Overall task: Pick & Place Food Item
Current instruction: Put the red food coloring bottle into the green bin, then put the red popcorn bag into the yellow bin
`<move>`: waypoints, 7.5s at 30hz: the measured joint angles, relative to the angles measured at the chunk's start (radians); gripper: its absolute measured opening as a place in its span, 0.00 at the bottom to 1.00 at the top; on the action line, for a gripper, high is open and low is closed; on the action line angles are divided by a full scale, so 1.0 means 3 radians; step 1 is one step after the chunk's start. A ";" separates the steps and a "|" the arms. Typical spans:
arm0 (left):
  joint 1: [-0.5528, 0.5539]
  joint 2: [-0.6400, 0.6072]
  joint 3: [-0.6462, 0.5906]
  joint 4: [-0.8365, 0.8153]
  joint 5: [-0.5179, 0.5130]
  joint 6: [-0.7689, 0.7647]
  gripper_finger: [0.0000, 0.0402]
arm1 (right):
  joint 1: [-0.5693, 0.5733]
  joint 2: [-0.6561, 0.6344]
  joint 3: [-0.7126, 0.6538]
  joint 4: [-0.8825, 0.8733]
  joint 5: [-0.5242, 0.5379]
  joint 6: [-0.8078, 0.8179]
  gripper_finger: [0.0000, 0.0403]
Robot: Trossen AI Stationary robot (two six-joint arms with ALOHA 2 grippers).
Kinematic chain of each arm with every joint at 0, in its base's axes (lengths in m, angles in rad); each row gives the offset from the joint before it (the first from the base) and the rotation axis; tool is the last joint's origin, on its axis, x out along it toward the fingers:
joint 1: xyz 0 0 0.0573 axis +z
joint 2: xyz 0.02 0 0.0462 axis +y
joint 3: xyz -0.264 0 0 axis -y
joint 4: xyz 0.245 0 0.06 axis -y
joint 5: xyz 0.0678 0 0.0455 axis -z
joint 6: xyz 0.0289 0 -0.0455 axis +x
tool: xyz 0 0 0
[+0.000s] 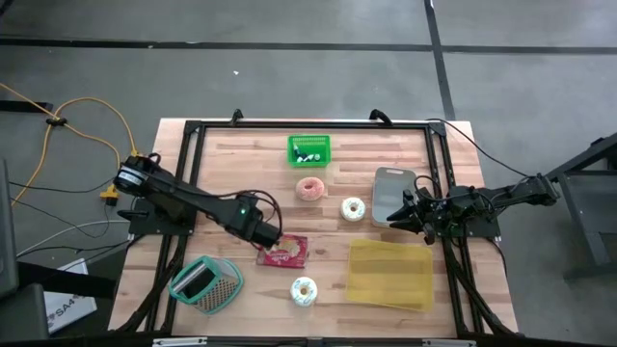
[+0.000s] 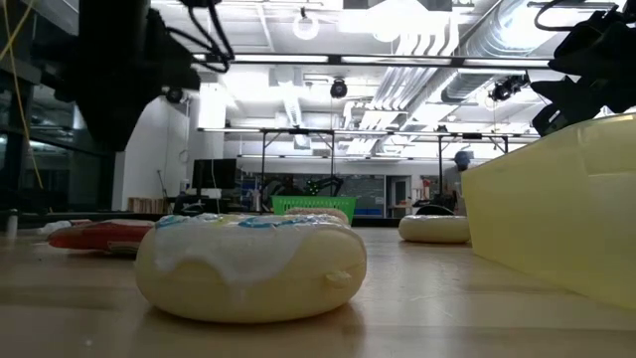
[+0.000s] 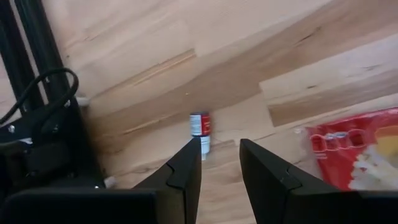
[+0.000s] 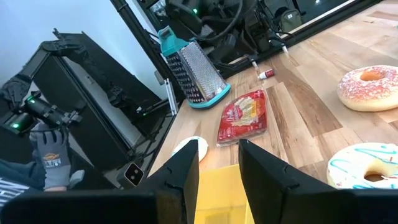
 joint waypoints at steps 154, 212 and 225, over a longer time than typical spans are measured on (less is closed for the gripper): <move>0.3059 0.1062 0.1063 0.2276 0.1646 0.4742 0.17 | 0.0000 0.0000 -0.0001 0.0001 0.0000 0.0000 0.25; 0.3000 0.0795 0.1332 0.1906 0.1186 0.5090 0.26 | -0.0001 0.0000 0.0000 -0.0006 0.0001 0.0000 0.25; 0.2648 0.0661 0.1332 0.1705 0.1000 0.5160 0.26 | -0.0001 0.0000 -0.0001 -0.0006 0.0001 0.0000 0.25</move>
